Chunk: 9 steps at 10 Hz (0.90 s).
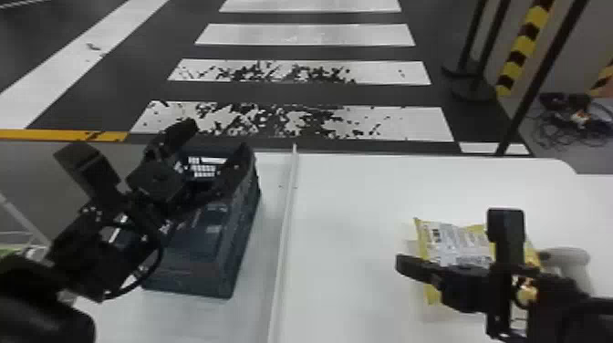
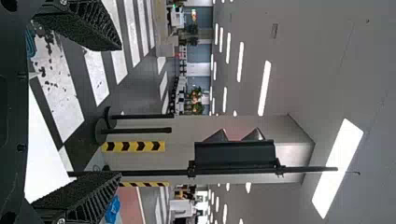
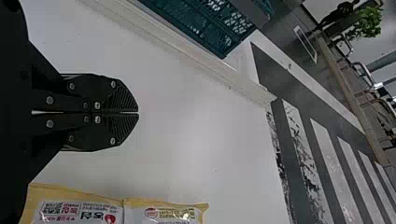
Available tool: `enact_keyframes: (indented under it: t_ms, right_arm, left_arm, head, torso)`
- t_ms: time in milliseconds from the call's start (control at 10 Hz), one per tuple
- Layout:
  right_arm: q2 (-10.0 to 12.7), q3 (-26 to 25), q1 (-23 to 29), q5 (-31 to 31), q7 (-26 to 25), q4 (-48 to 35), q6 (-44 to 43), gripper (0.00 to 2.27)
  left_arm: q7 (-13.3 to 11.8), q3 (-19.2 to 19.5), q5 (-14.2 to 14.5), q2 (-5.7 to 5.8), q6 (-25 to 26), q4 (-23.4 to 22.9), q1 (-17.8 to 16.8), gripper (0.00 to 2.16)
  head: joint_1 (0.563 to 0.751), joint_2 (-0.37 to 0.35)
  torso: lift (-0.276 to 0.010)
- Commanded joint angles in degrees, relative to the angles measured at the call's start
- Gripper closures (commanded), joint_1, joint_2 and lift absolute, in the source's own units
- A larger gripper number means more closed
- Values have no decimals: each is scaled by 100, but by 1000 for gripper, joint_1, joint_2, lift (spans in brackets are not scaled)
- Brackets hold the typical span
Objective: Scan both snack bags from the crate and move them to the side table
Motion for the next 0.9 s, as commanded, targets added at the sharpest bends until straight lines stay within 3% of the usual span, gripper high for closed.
enact_keyframes:
  t_ms: [0,300,800]
  right_arm:
    - [13,56,-116,82,18,355,-192,2135]
    - [-23,-6,-169,153,70,548,-228,2135]
    - [-40,-314,200,65,158,584,-456,2135]
  left_arm:
    - [-9,-9,-6,-11,0,-5,2,33]
    - [-27,0,-23,15,0,-23,37,33]
    - [-27,9,-23,15,-35,-41,37,33]
  head:
    - [695,63]
    - [695,55]
    - [695,29]
  torso:
    - [-95]
    - [-95]
    - [-95]
